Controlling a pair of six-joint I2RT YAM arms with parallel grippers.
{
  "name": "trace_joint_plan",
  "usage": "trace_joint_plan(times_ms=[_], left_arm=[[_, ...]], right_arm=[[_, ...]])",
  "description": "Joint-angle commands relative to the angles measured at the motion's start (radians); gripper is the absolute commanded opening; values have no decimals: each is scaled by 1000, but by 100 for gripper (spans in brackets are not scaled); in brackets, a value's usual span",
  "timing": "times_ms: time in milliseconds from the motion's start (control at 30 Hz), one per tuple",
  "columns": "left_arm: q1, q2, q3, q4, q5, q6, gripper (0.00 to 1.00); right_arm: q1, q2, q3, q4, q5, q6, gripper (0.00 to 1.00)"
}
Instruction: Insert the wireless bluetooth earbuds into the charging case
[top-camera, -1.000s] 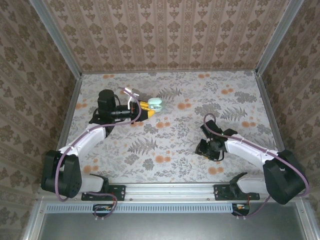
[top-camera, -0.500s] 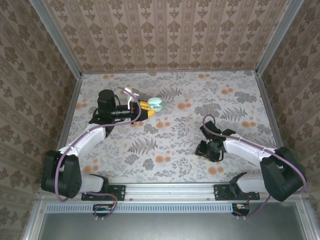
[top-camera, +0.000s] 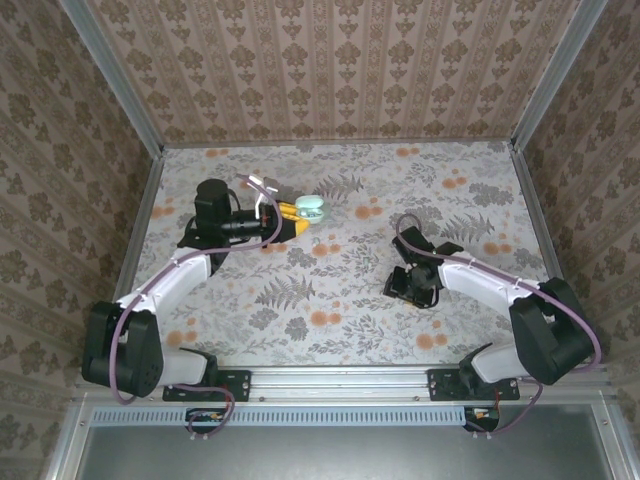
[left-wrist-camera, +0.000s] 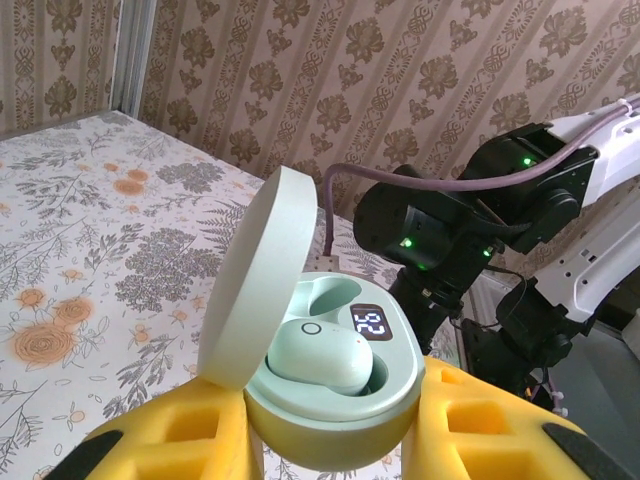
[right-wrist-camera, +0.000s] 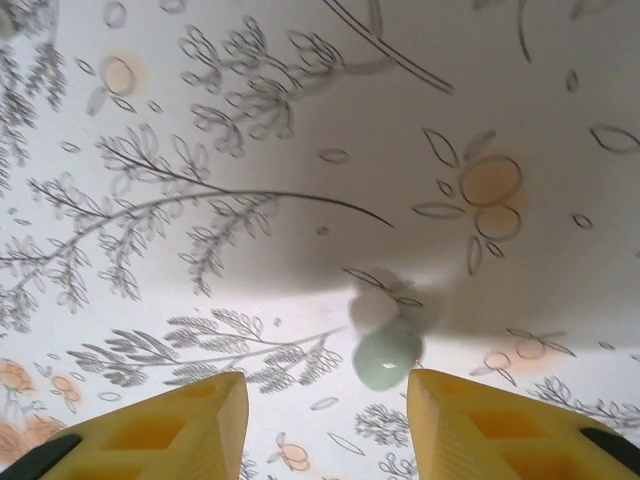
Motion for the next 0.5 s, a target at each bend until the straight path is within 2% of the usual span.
trace_joint_plan(times_ms=[0,167,300,467], left_arm=[[10,-31,28,-22,8,30,2],[11,-34,27,-24,7,31,2],[12,-36,27,-26,7,33,2],[11,-36,25,-24,9,33,2]], right_arm=[[-4,11,43,-15,8,-33,46],[-5,-43,71,-50,18,-36,46],[-14,-80,58,-98,77,-47,44],[-70,-59,41,-75,64,-94,37]])
